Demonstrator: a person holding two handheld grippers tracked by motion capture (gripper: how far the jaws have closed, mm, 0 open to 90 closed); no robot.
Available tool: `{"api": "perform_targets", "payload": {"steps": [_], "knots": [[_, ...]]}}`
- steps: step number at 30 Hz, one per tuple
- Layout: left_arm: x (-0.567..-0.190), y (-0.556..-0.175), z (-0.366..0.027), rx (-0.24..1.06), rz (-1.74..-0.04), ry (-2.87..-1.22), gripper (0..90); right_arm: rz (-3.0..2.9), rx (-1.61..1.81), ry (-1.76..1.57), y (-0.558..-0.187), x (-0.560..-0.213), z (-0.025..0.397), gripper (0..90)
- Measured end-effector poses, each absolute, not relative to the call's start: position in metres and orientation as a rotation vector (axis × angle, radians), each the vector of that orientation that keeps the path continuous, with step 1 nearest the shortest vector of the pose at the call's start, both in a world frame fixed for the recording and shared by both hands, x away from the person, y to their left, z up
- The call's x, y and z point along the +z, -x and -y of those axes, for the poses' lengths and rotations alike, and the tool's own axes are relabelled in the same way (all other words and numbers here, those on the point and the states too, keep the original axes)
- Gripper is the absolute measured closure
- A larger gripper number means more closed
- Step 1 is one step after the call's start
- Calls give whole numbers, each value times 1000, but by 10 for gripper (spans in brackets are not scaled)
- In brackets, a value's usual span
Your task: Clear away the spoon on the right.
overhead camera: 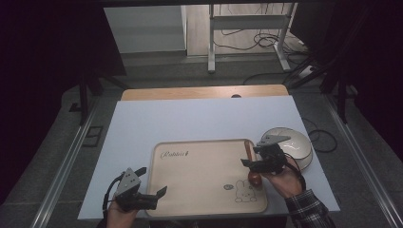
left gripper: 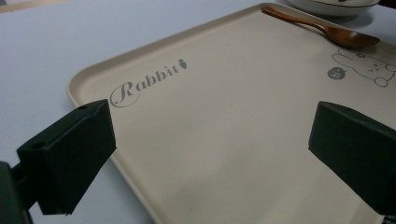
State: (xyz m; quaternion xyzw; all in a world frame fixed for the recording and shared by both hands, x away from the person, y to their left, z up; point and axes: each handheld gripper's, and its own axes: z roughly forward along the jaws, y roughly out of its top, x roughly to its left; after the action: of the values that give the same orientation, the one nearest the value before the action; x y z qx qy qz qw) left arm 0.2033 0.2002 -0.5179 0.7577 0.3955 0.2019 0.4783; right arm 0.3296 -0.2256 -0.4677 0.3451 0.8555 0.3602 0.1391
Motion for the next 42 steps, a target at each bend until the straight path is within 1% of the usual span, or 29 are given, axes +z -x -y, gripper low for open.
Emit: {"api": "perform_targets", "payload": {"steps": [7, 17, 23, 28, 35, 42], "knots": [[-518, -203, -200, 493, -965, -1852, 4, -2451, 1076, -962, -320, -464, 230, 257], [-518, -204, -199, 486, -962, -1859, 4, -2448, 1081, -928, -309, -463, 235, 167], [-518, -204, -200, 483, -965, -1853, 3, -2447, 1098, -926, -304, -464, 240, 139], [-519, -204, -200, 478, -967, -1848, 3, -2449, 1100, -939, -300, -464, 245, 132], [-519, -204, -200, 476, -970, -1846, 3, -2443, 1086, -952, -293, -464, 253, 73], [-519, -204, -200, 476, -970, -1847, 3, -2436, 1073, -956, -287, -464, 261, 50]]}}
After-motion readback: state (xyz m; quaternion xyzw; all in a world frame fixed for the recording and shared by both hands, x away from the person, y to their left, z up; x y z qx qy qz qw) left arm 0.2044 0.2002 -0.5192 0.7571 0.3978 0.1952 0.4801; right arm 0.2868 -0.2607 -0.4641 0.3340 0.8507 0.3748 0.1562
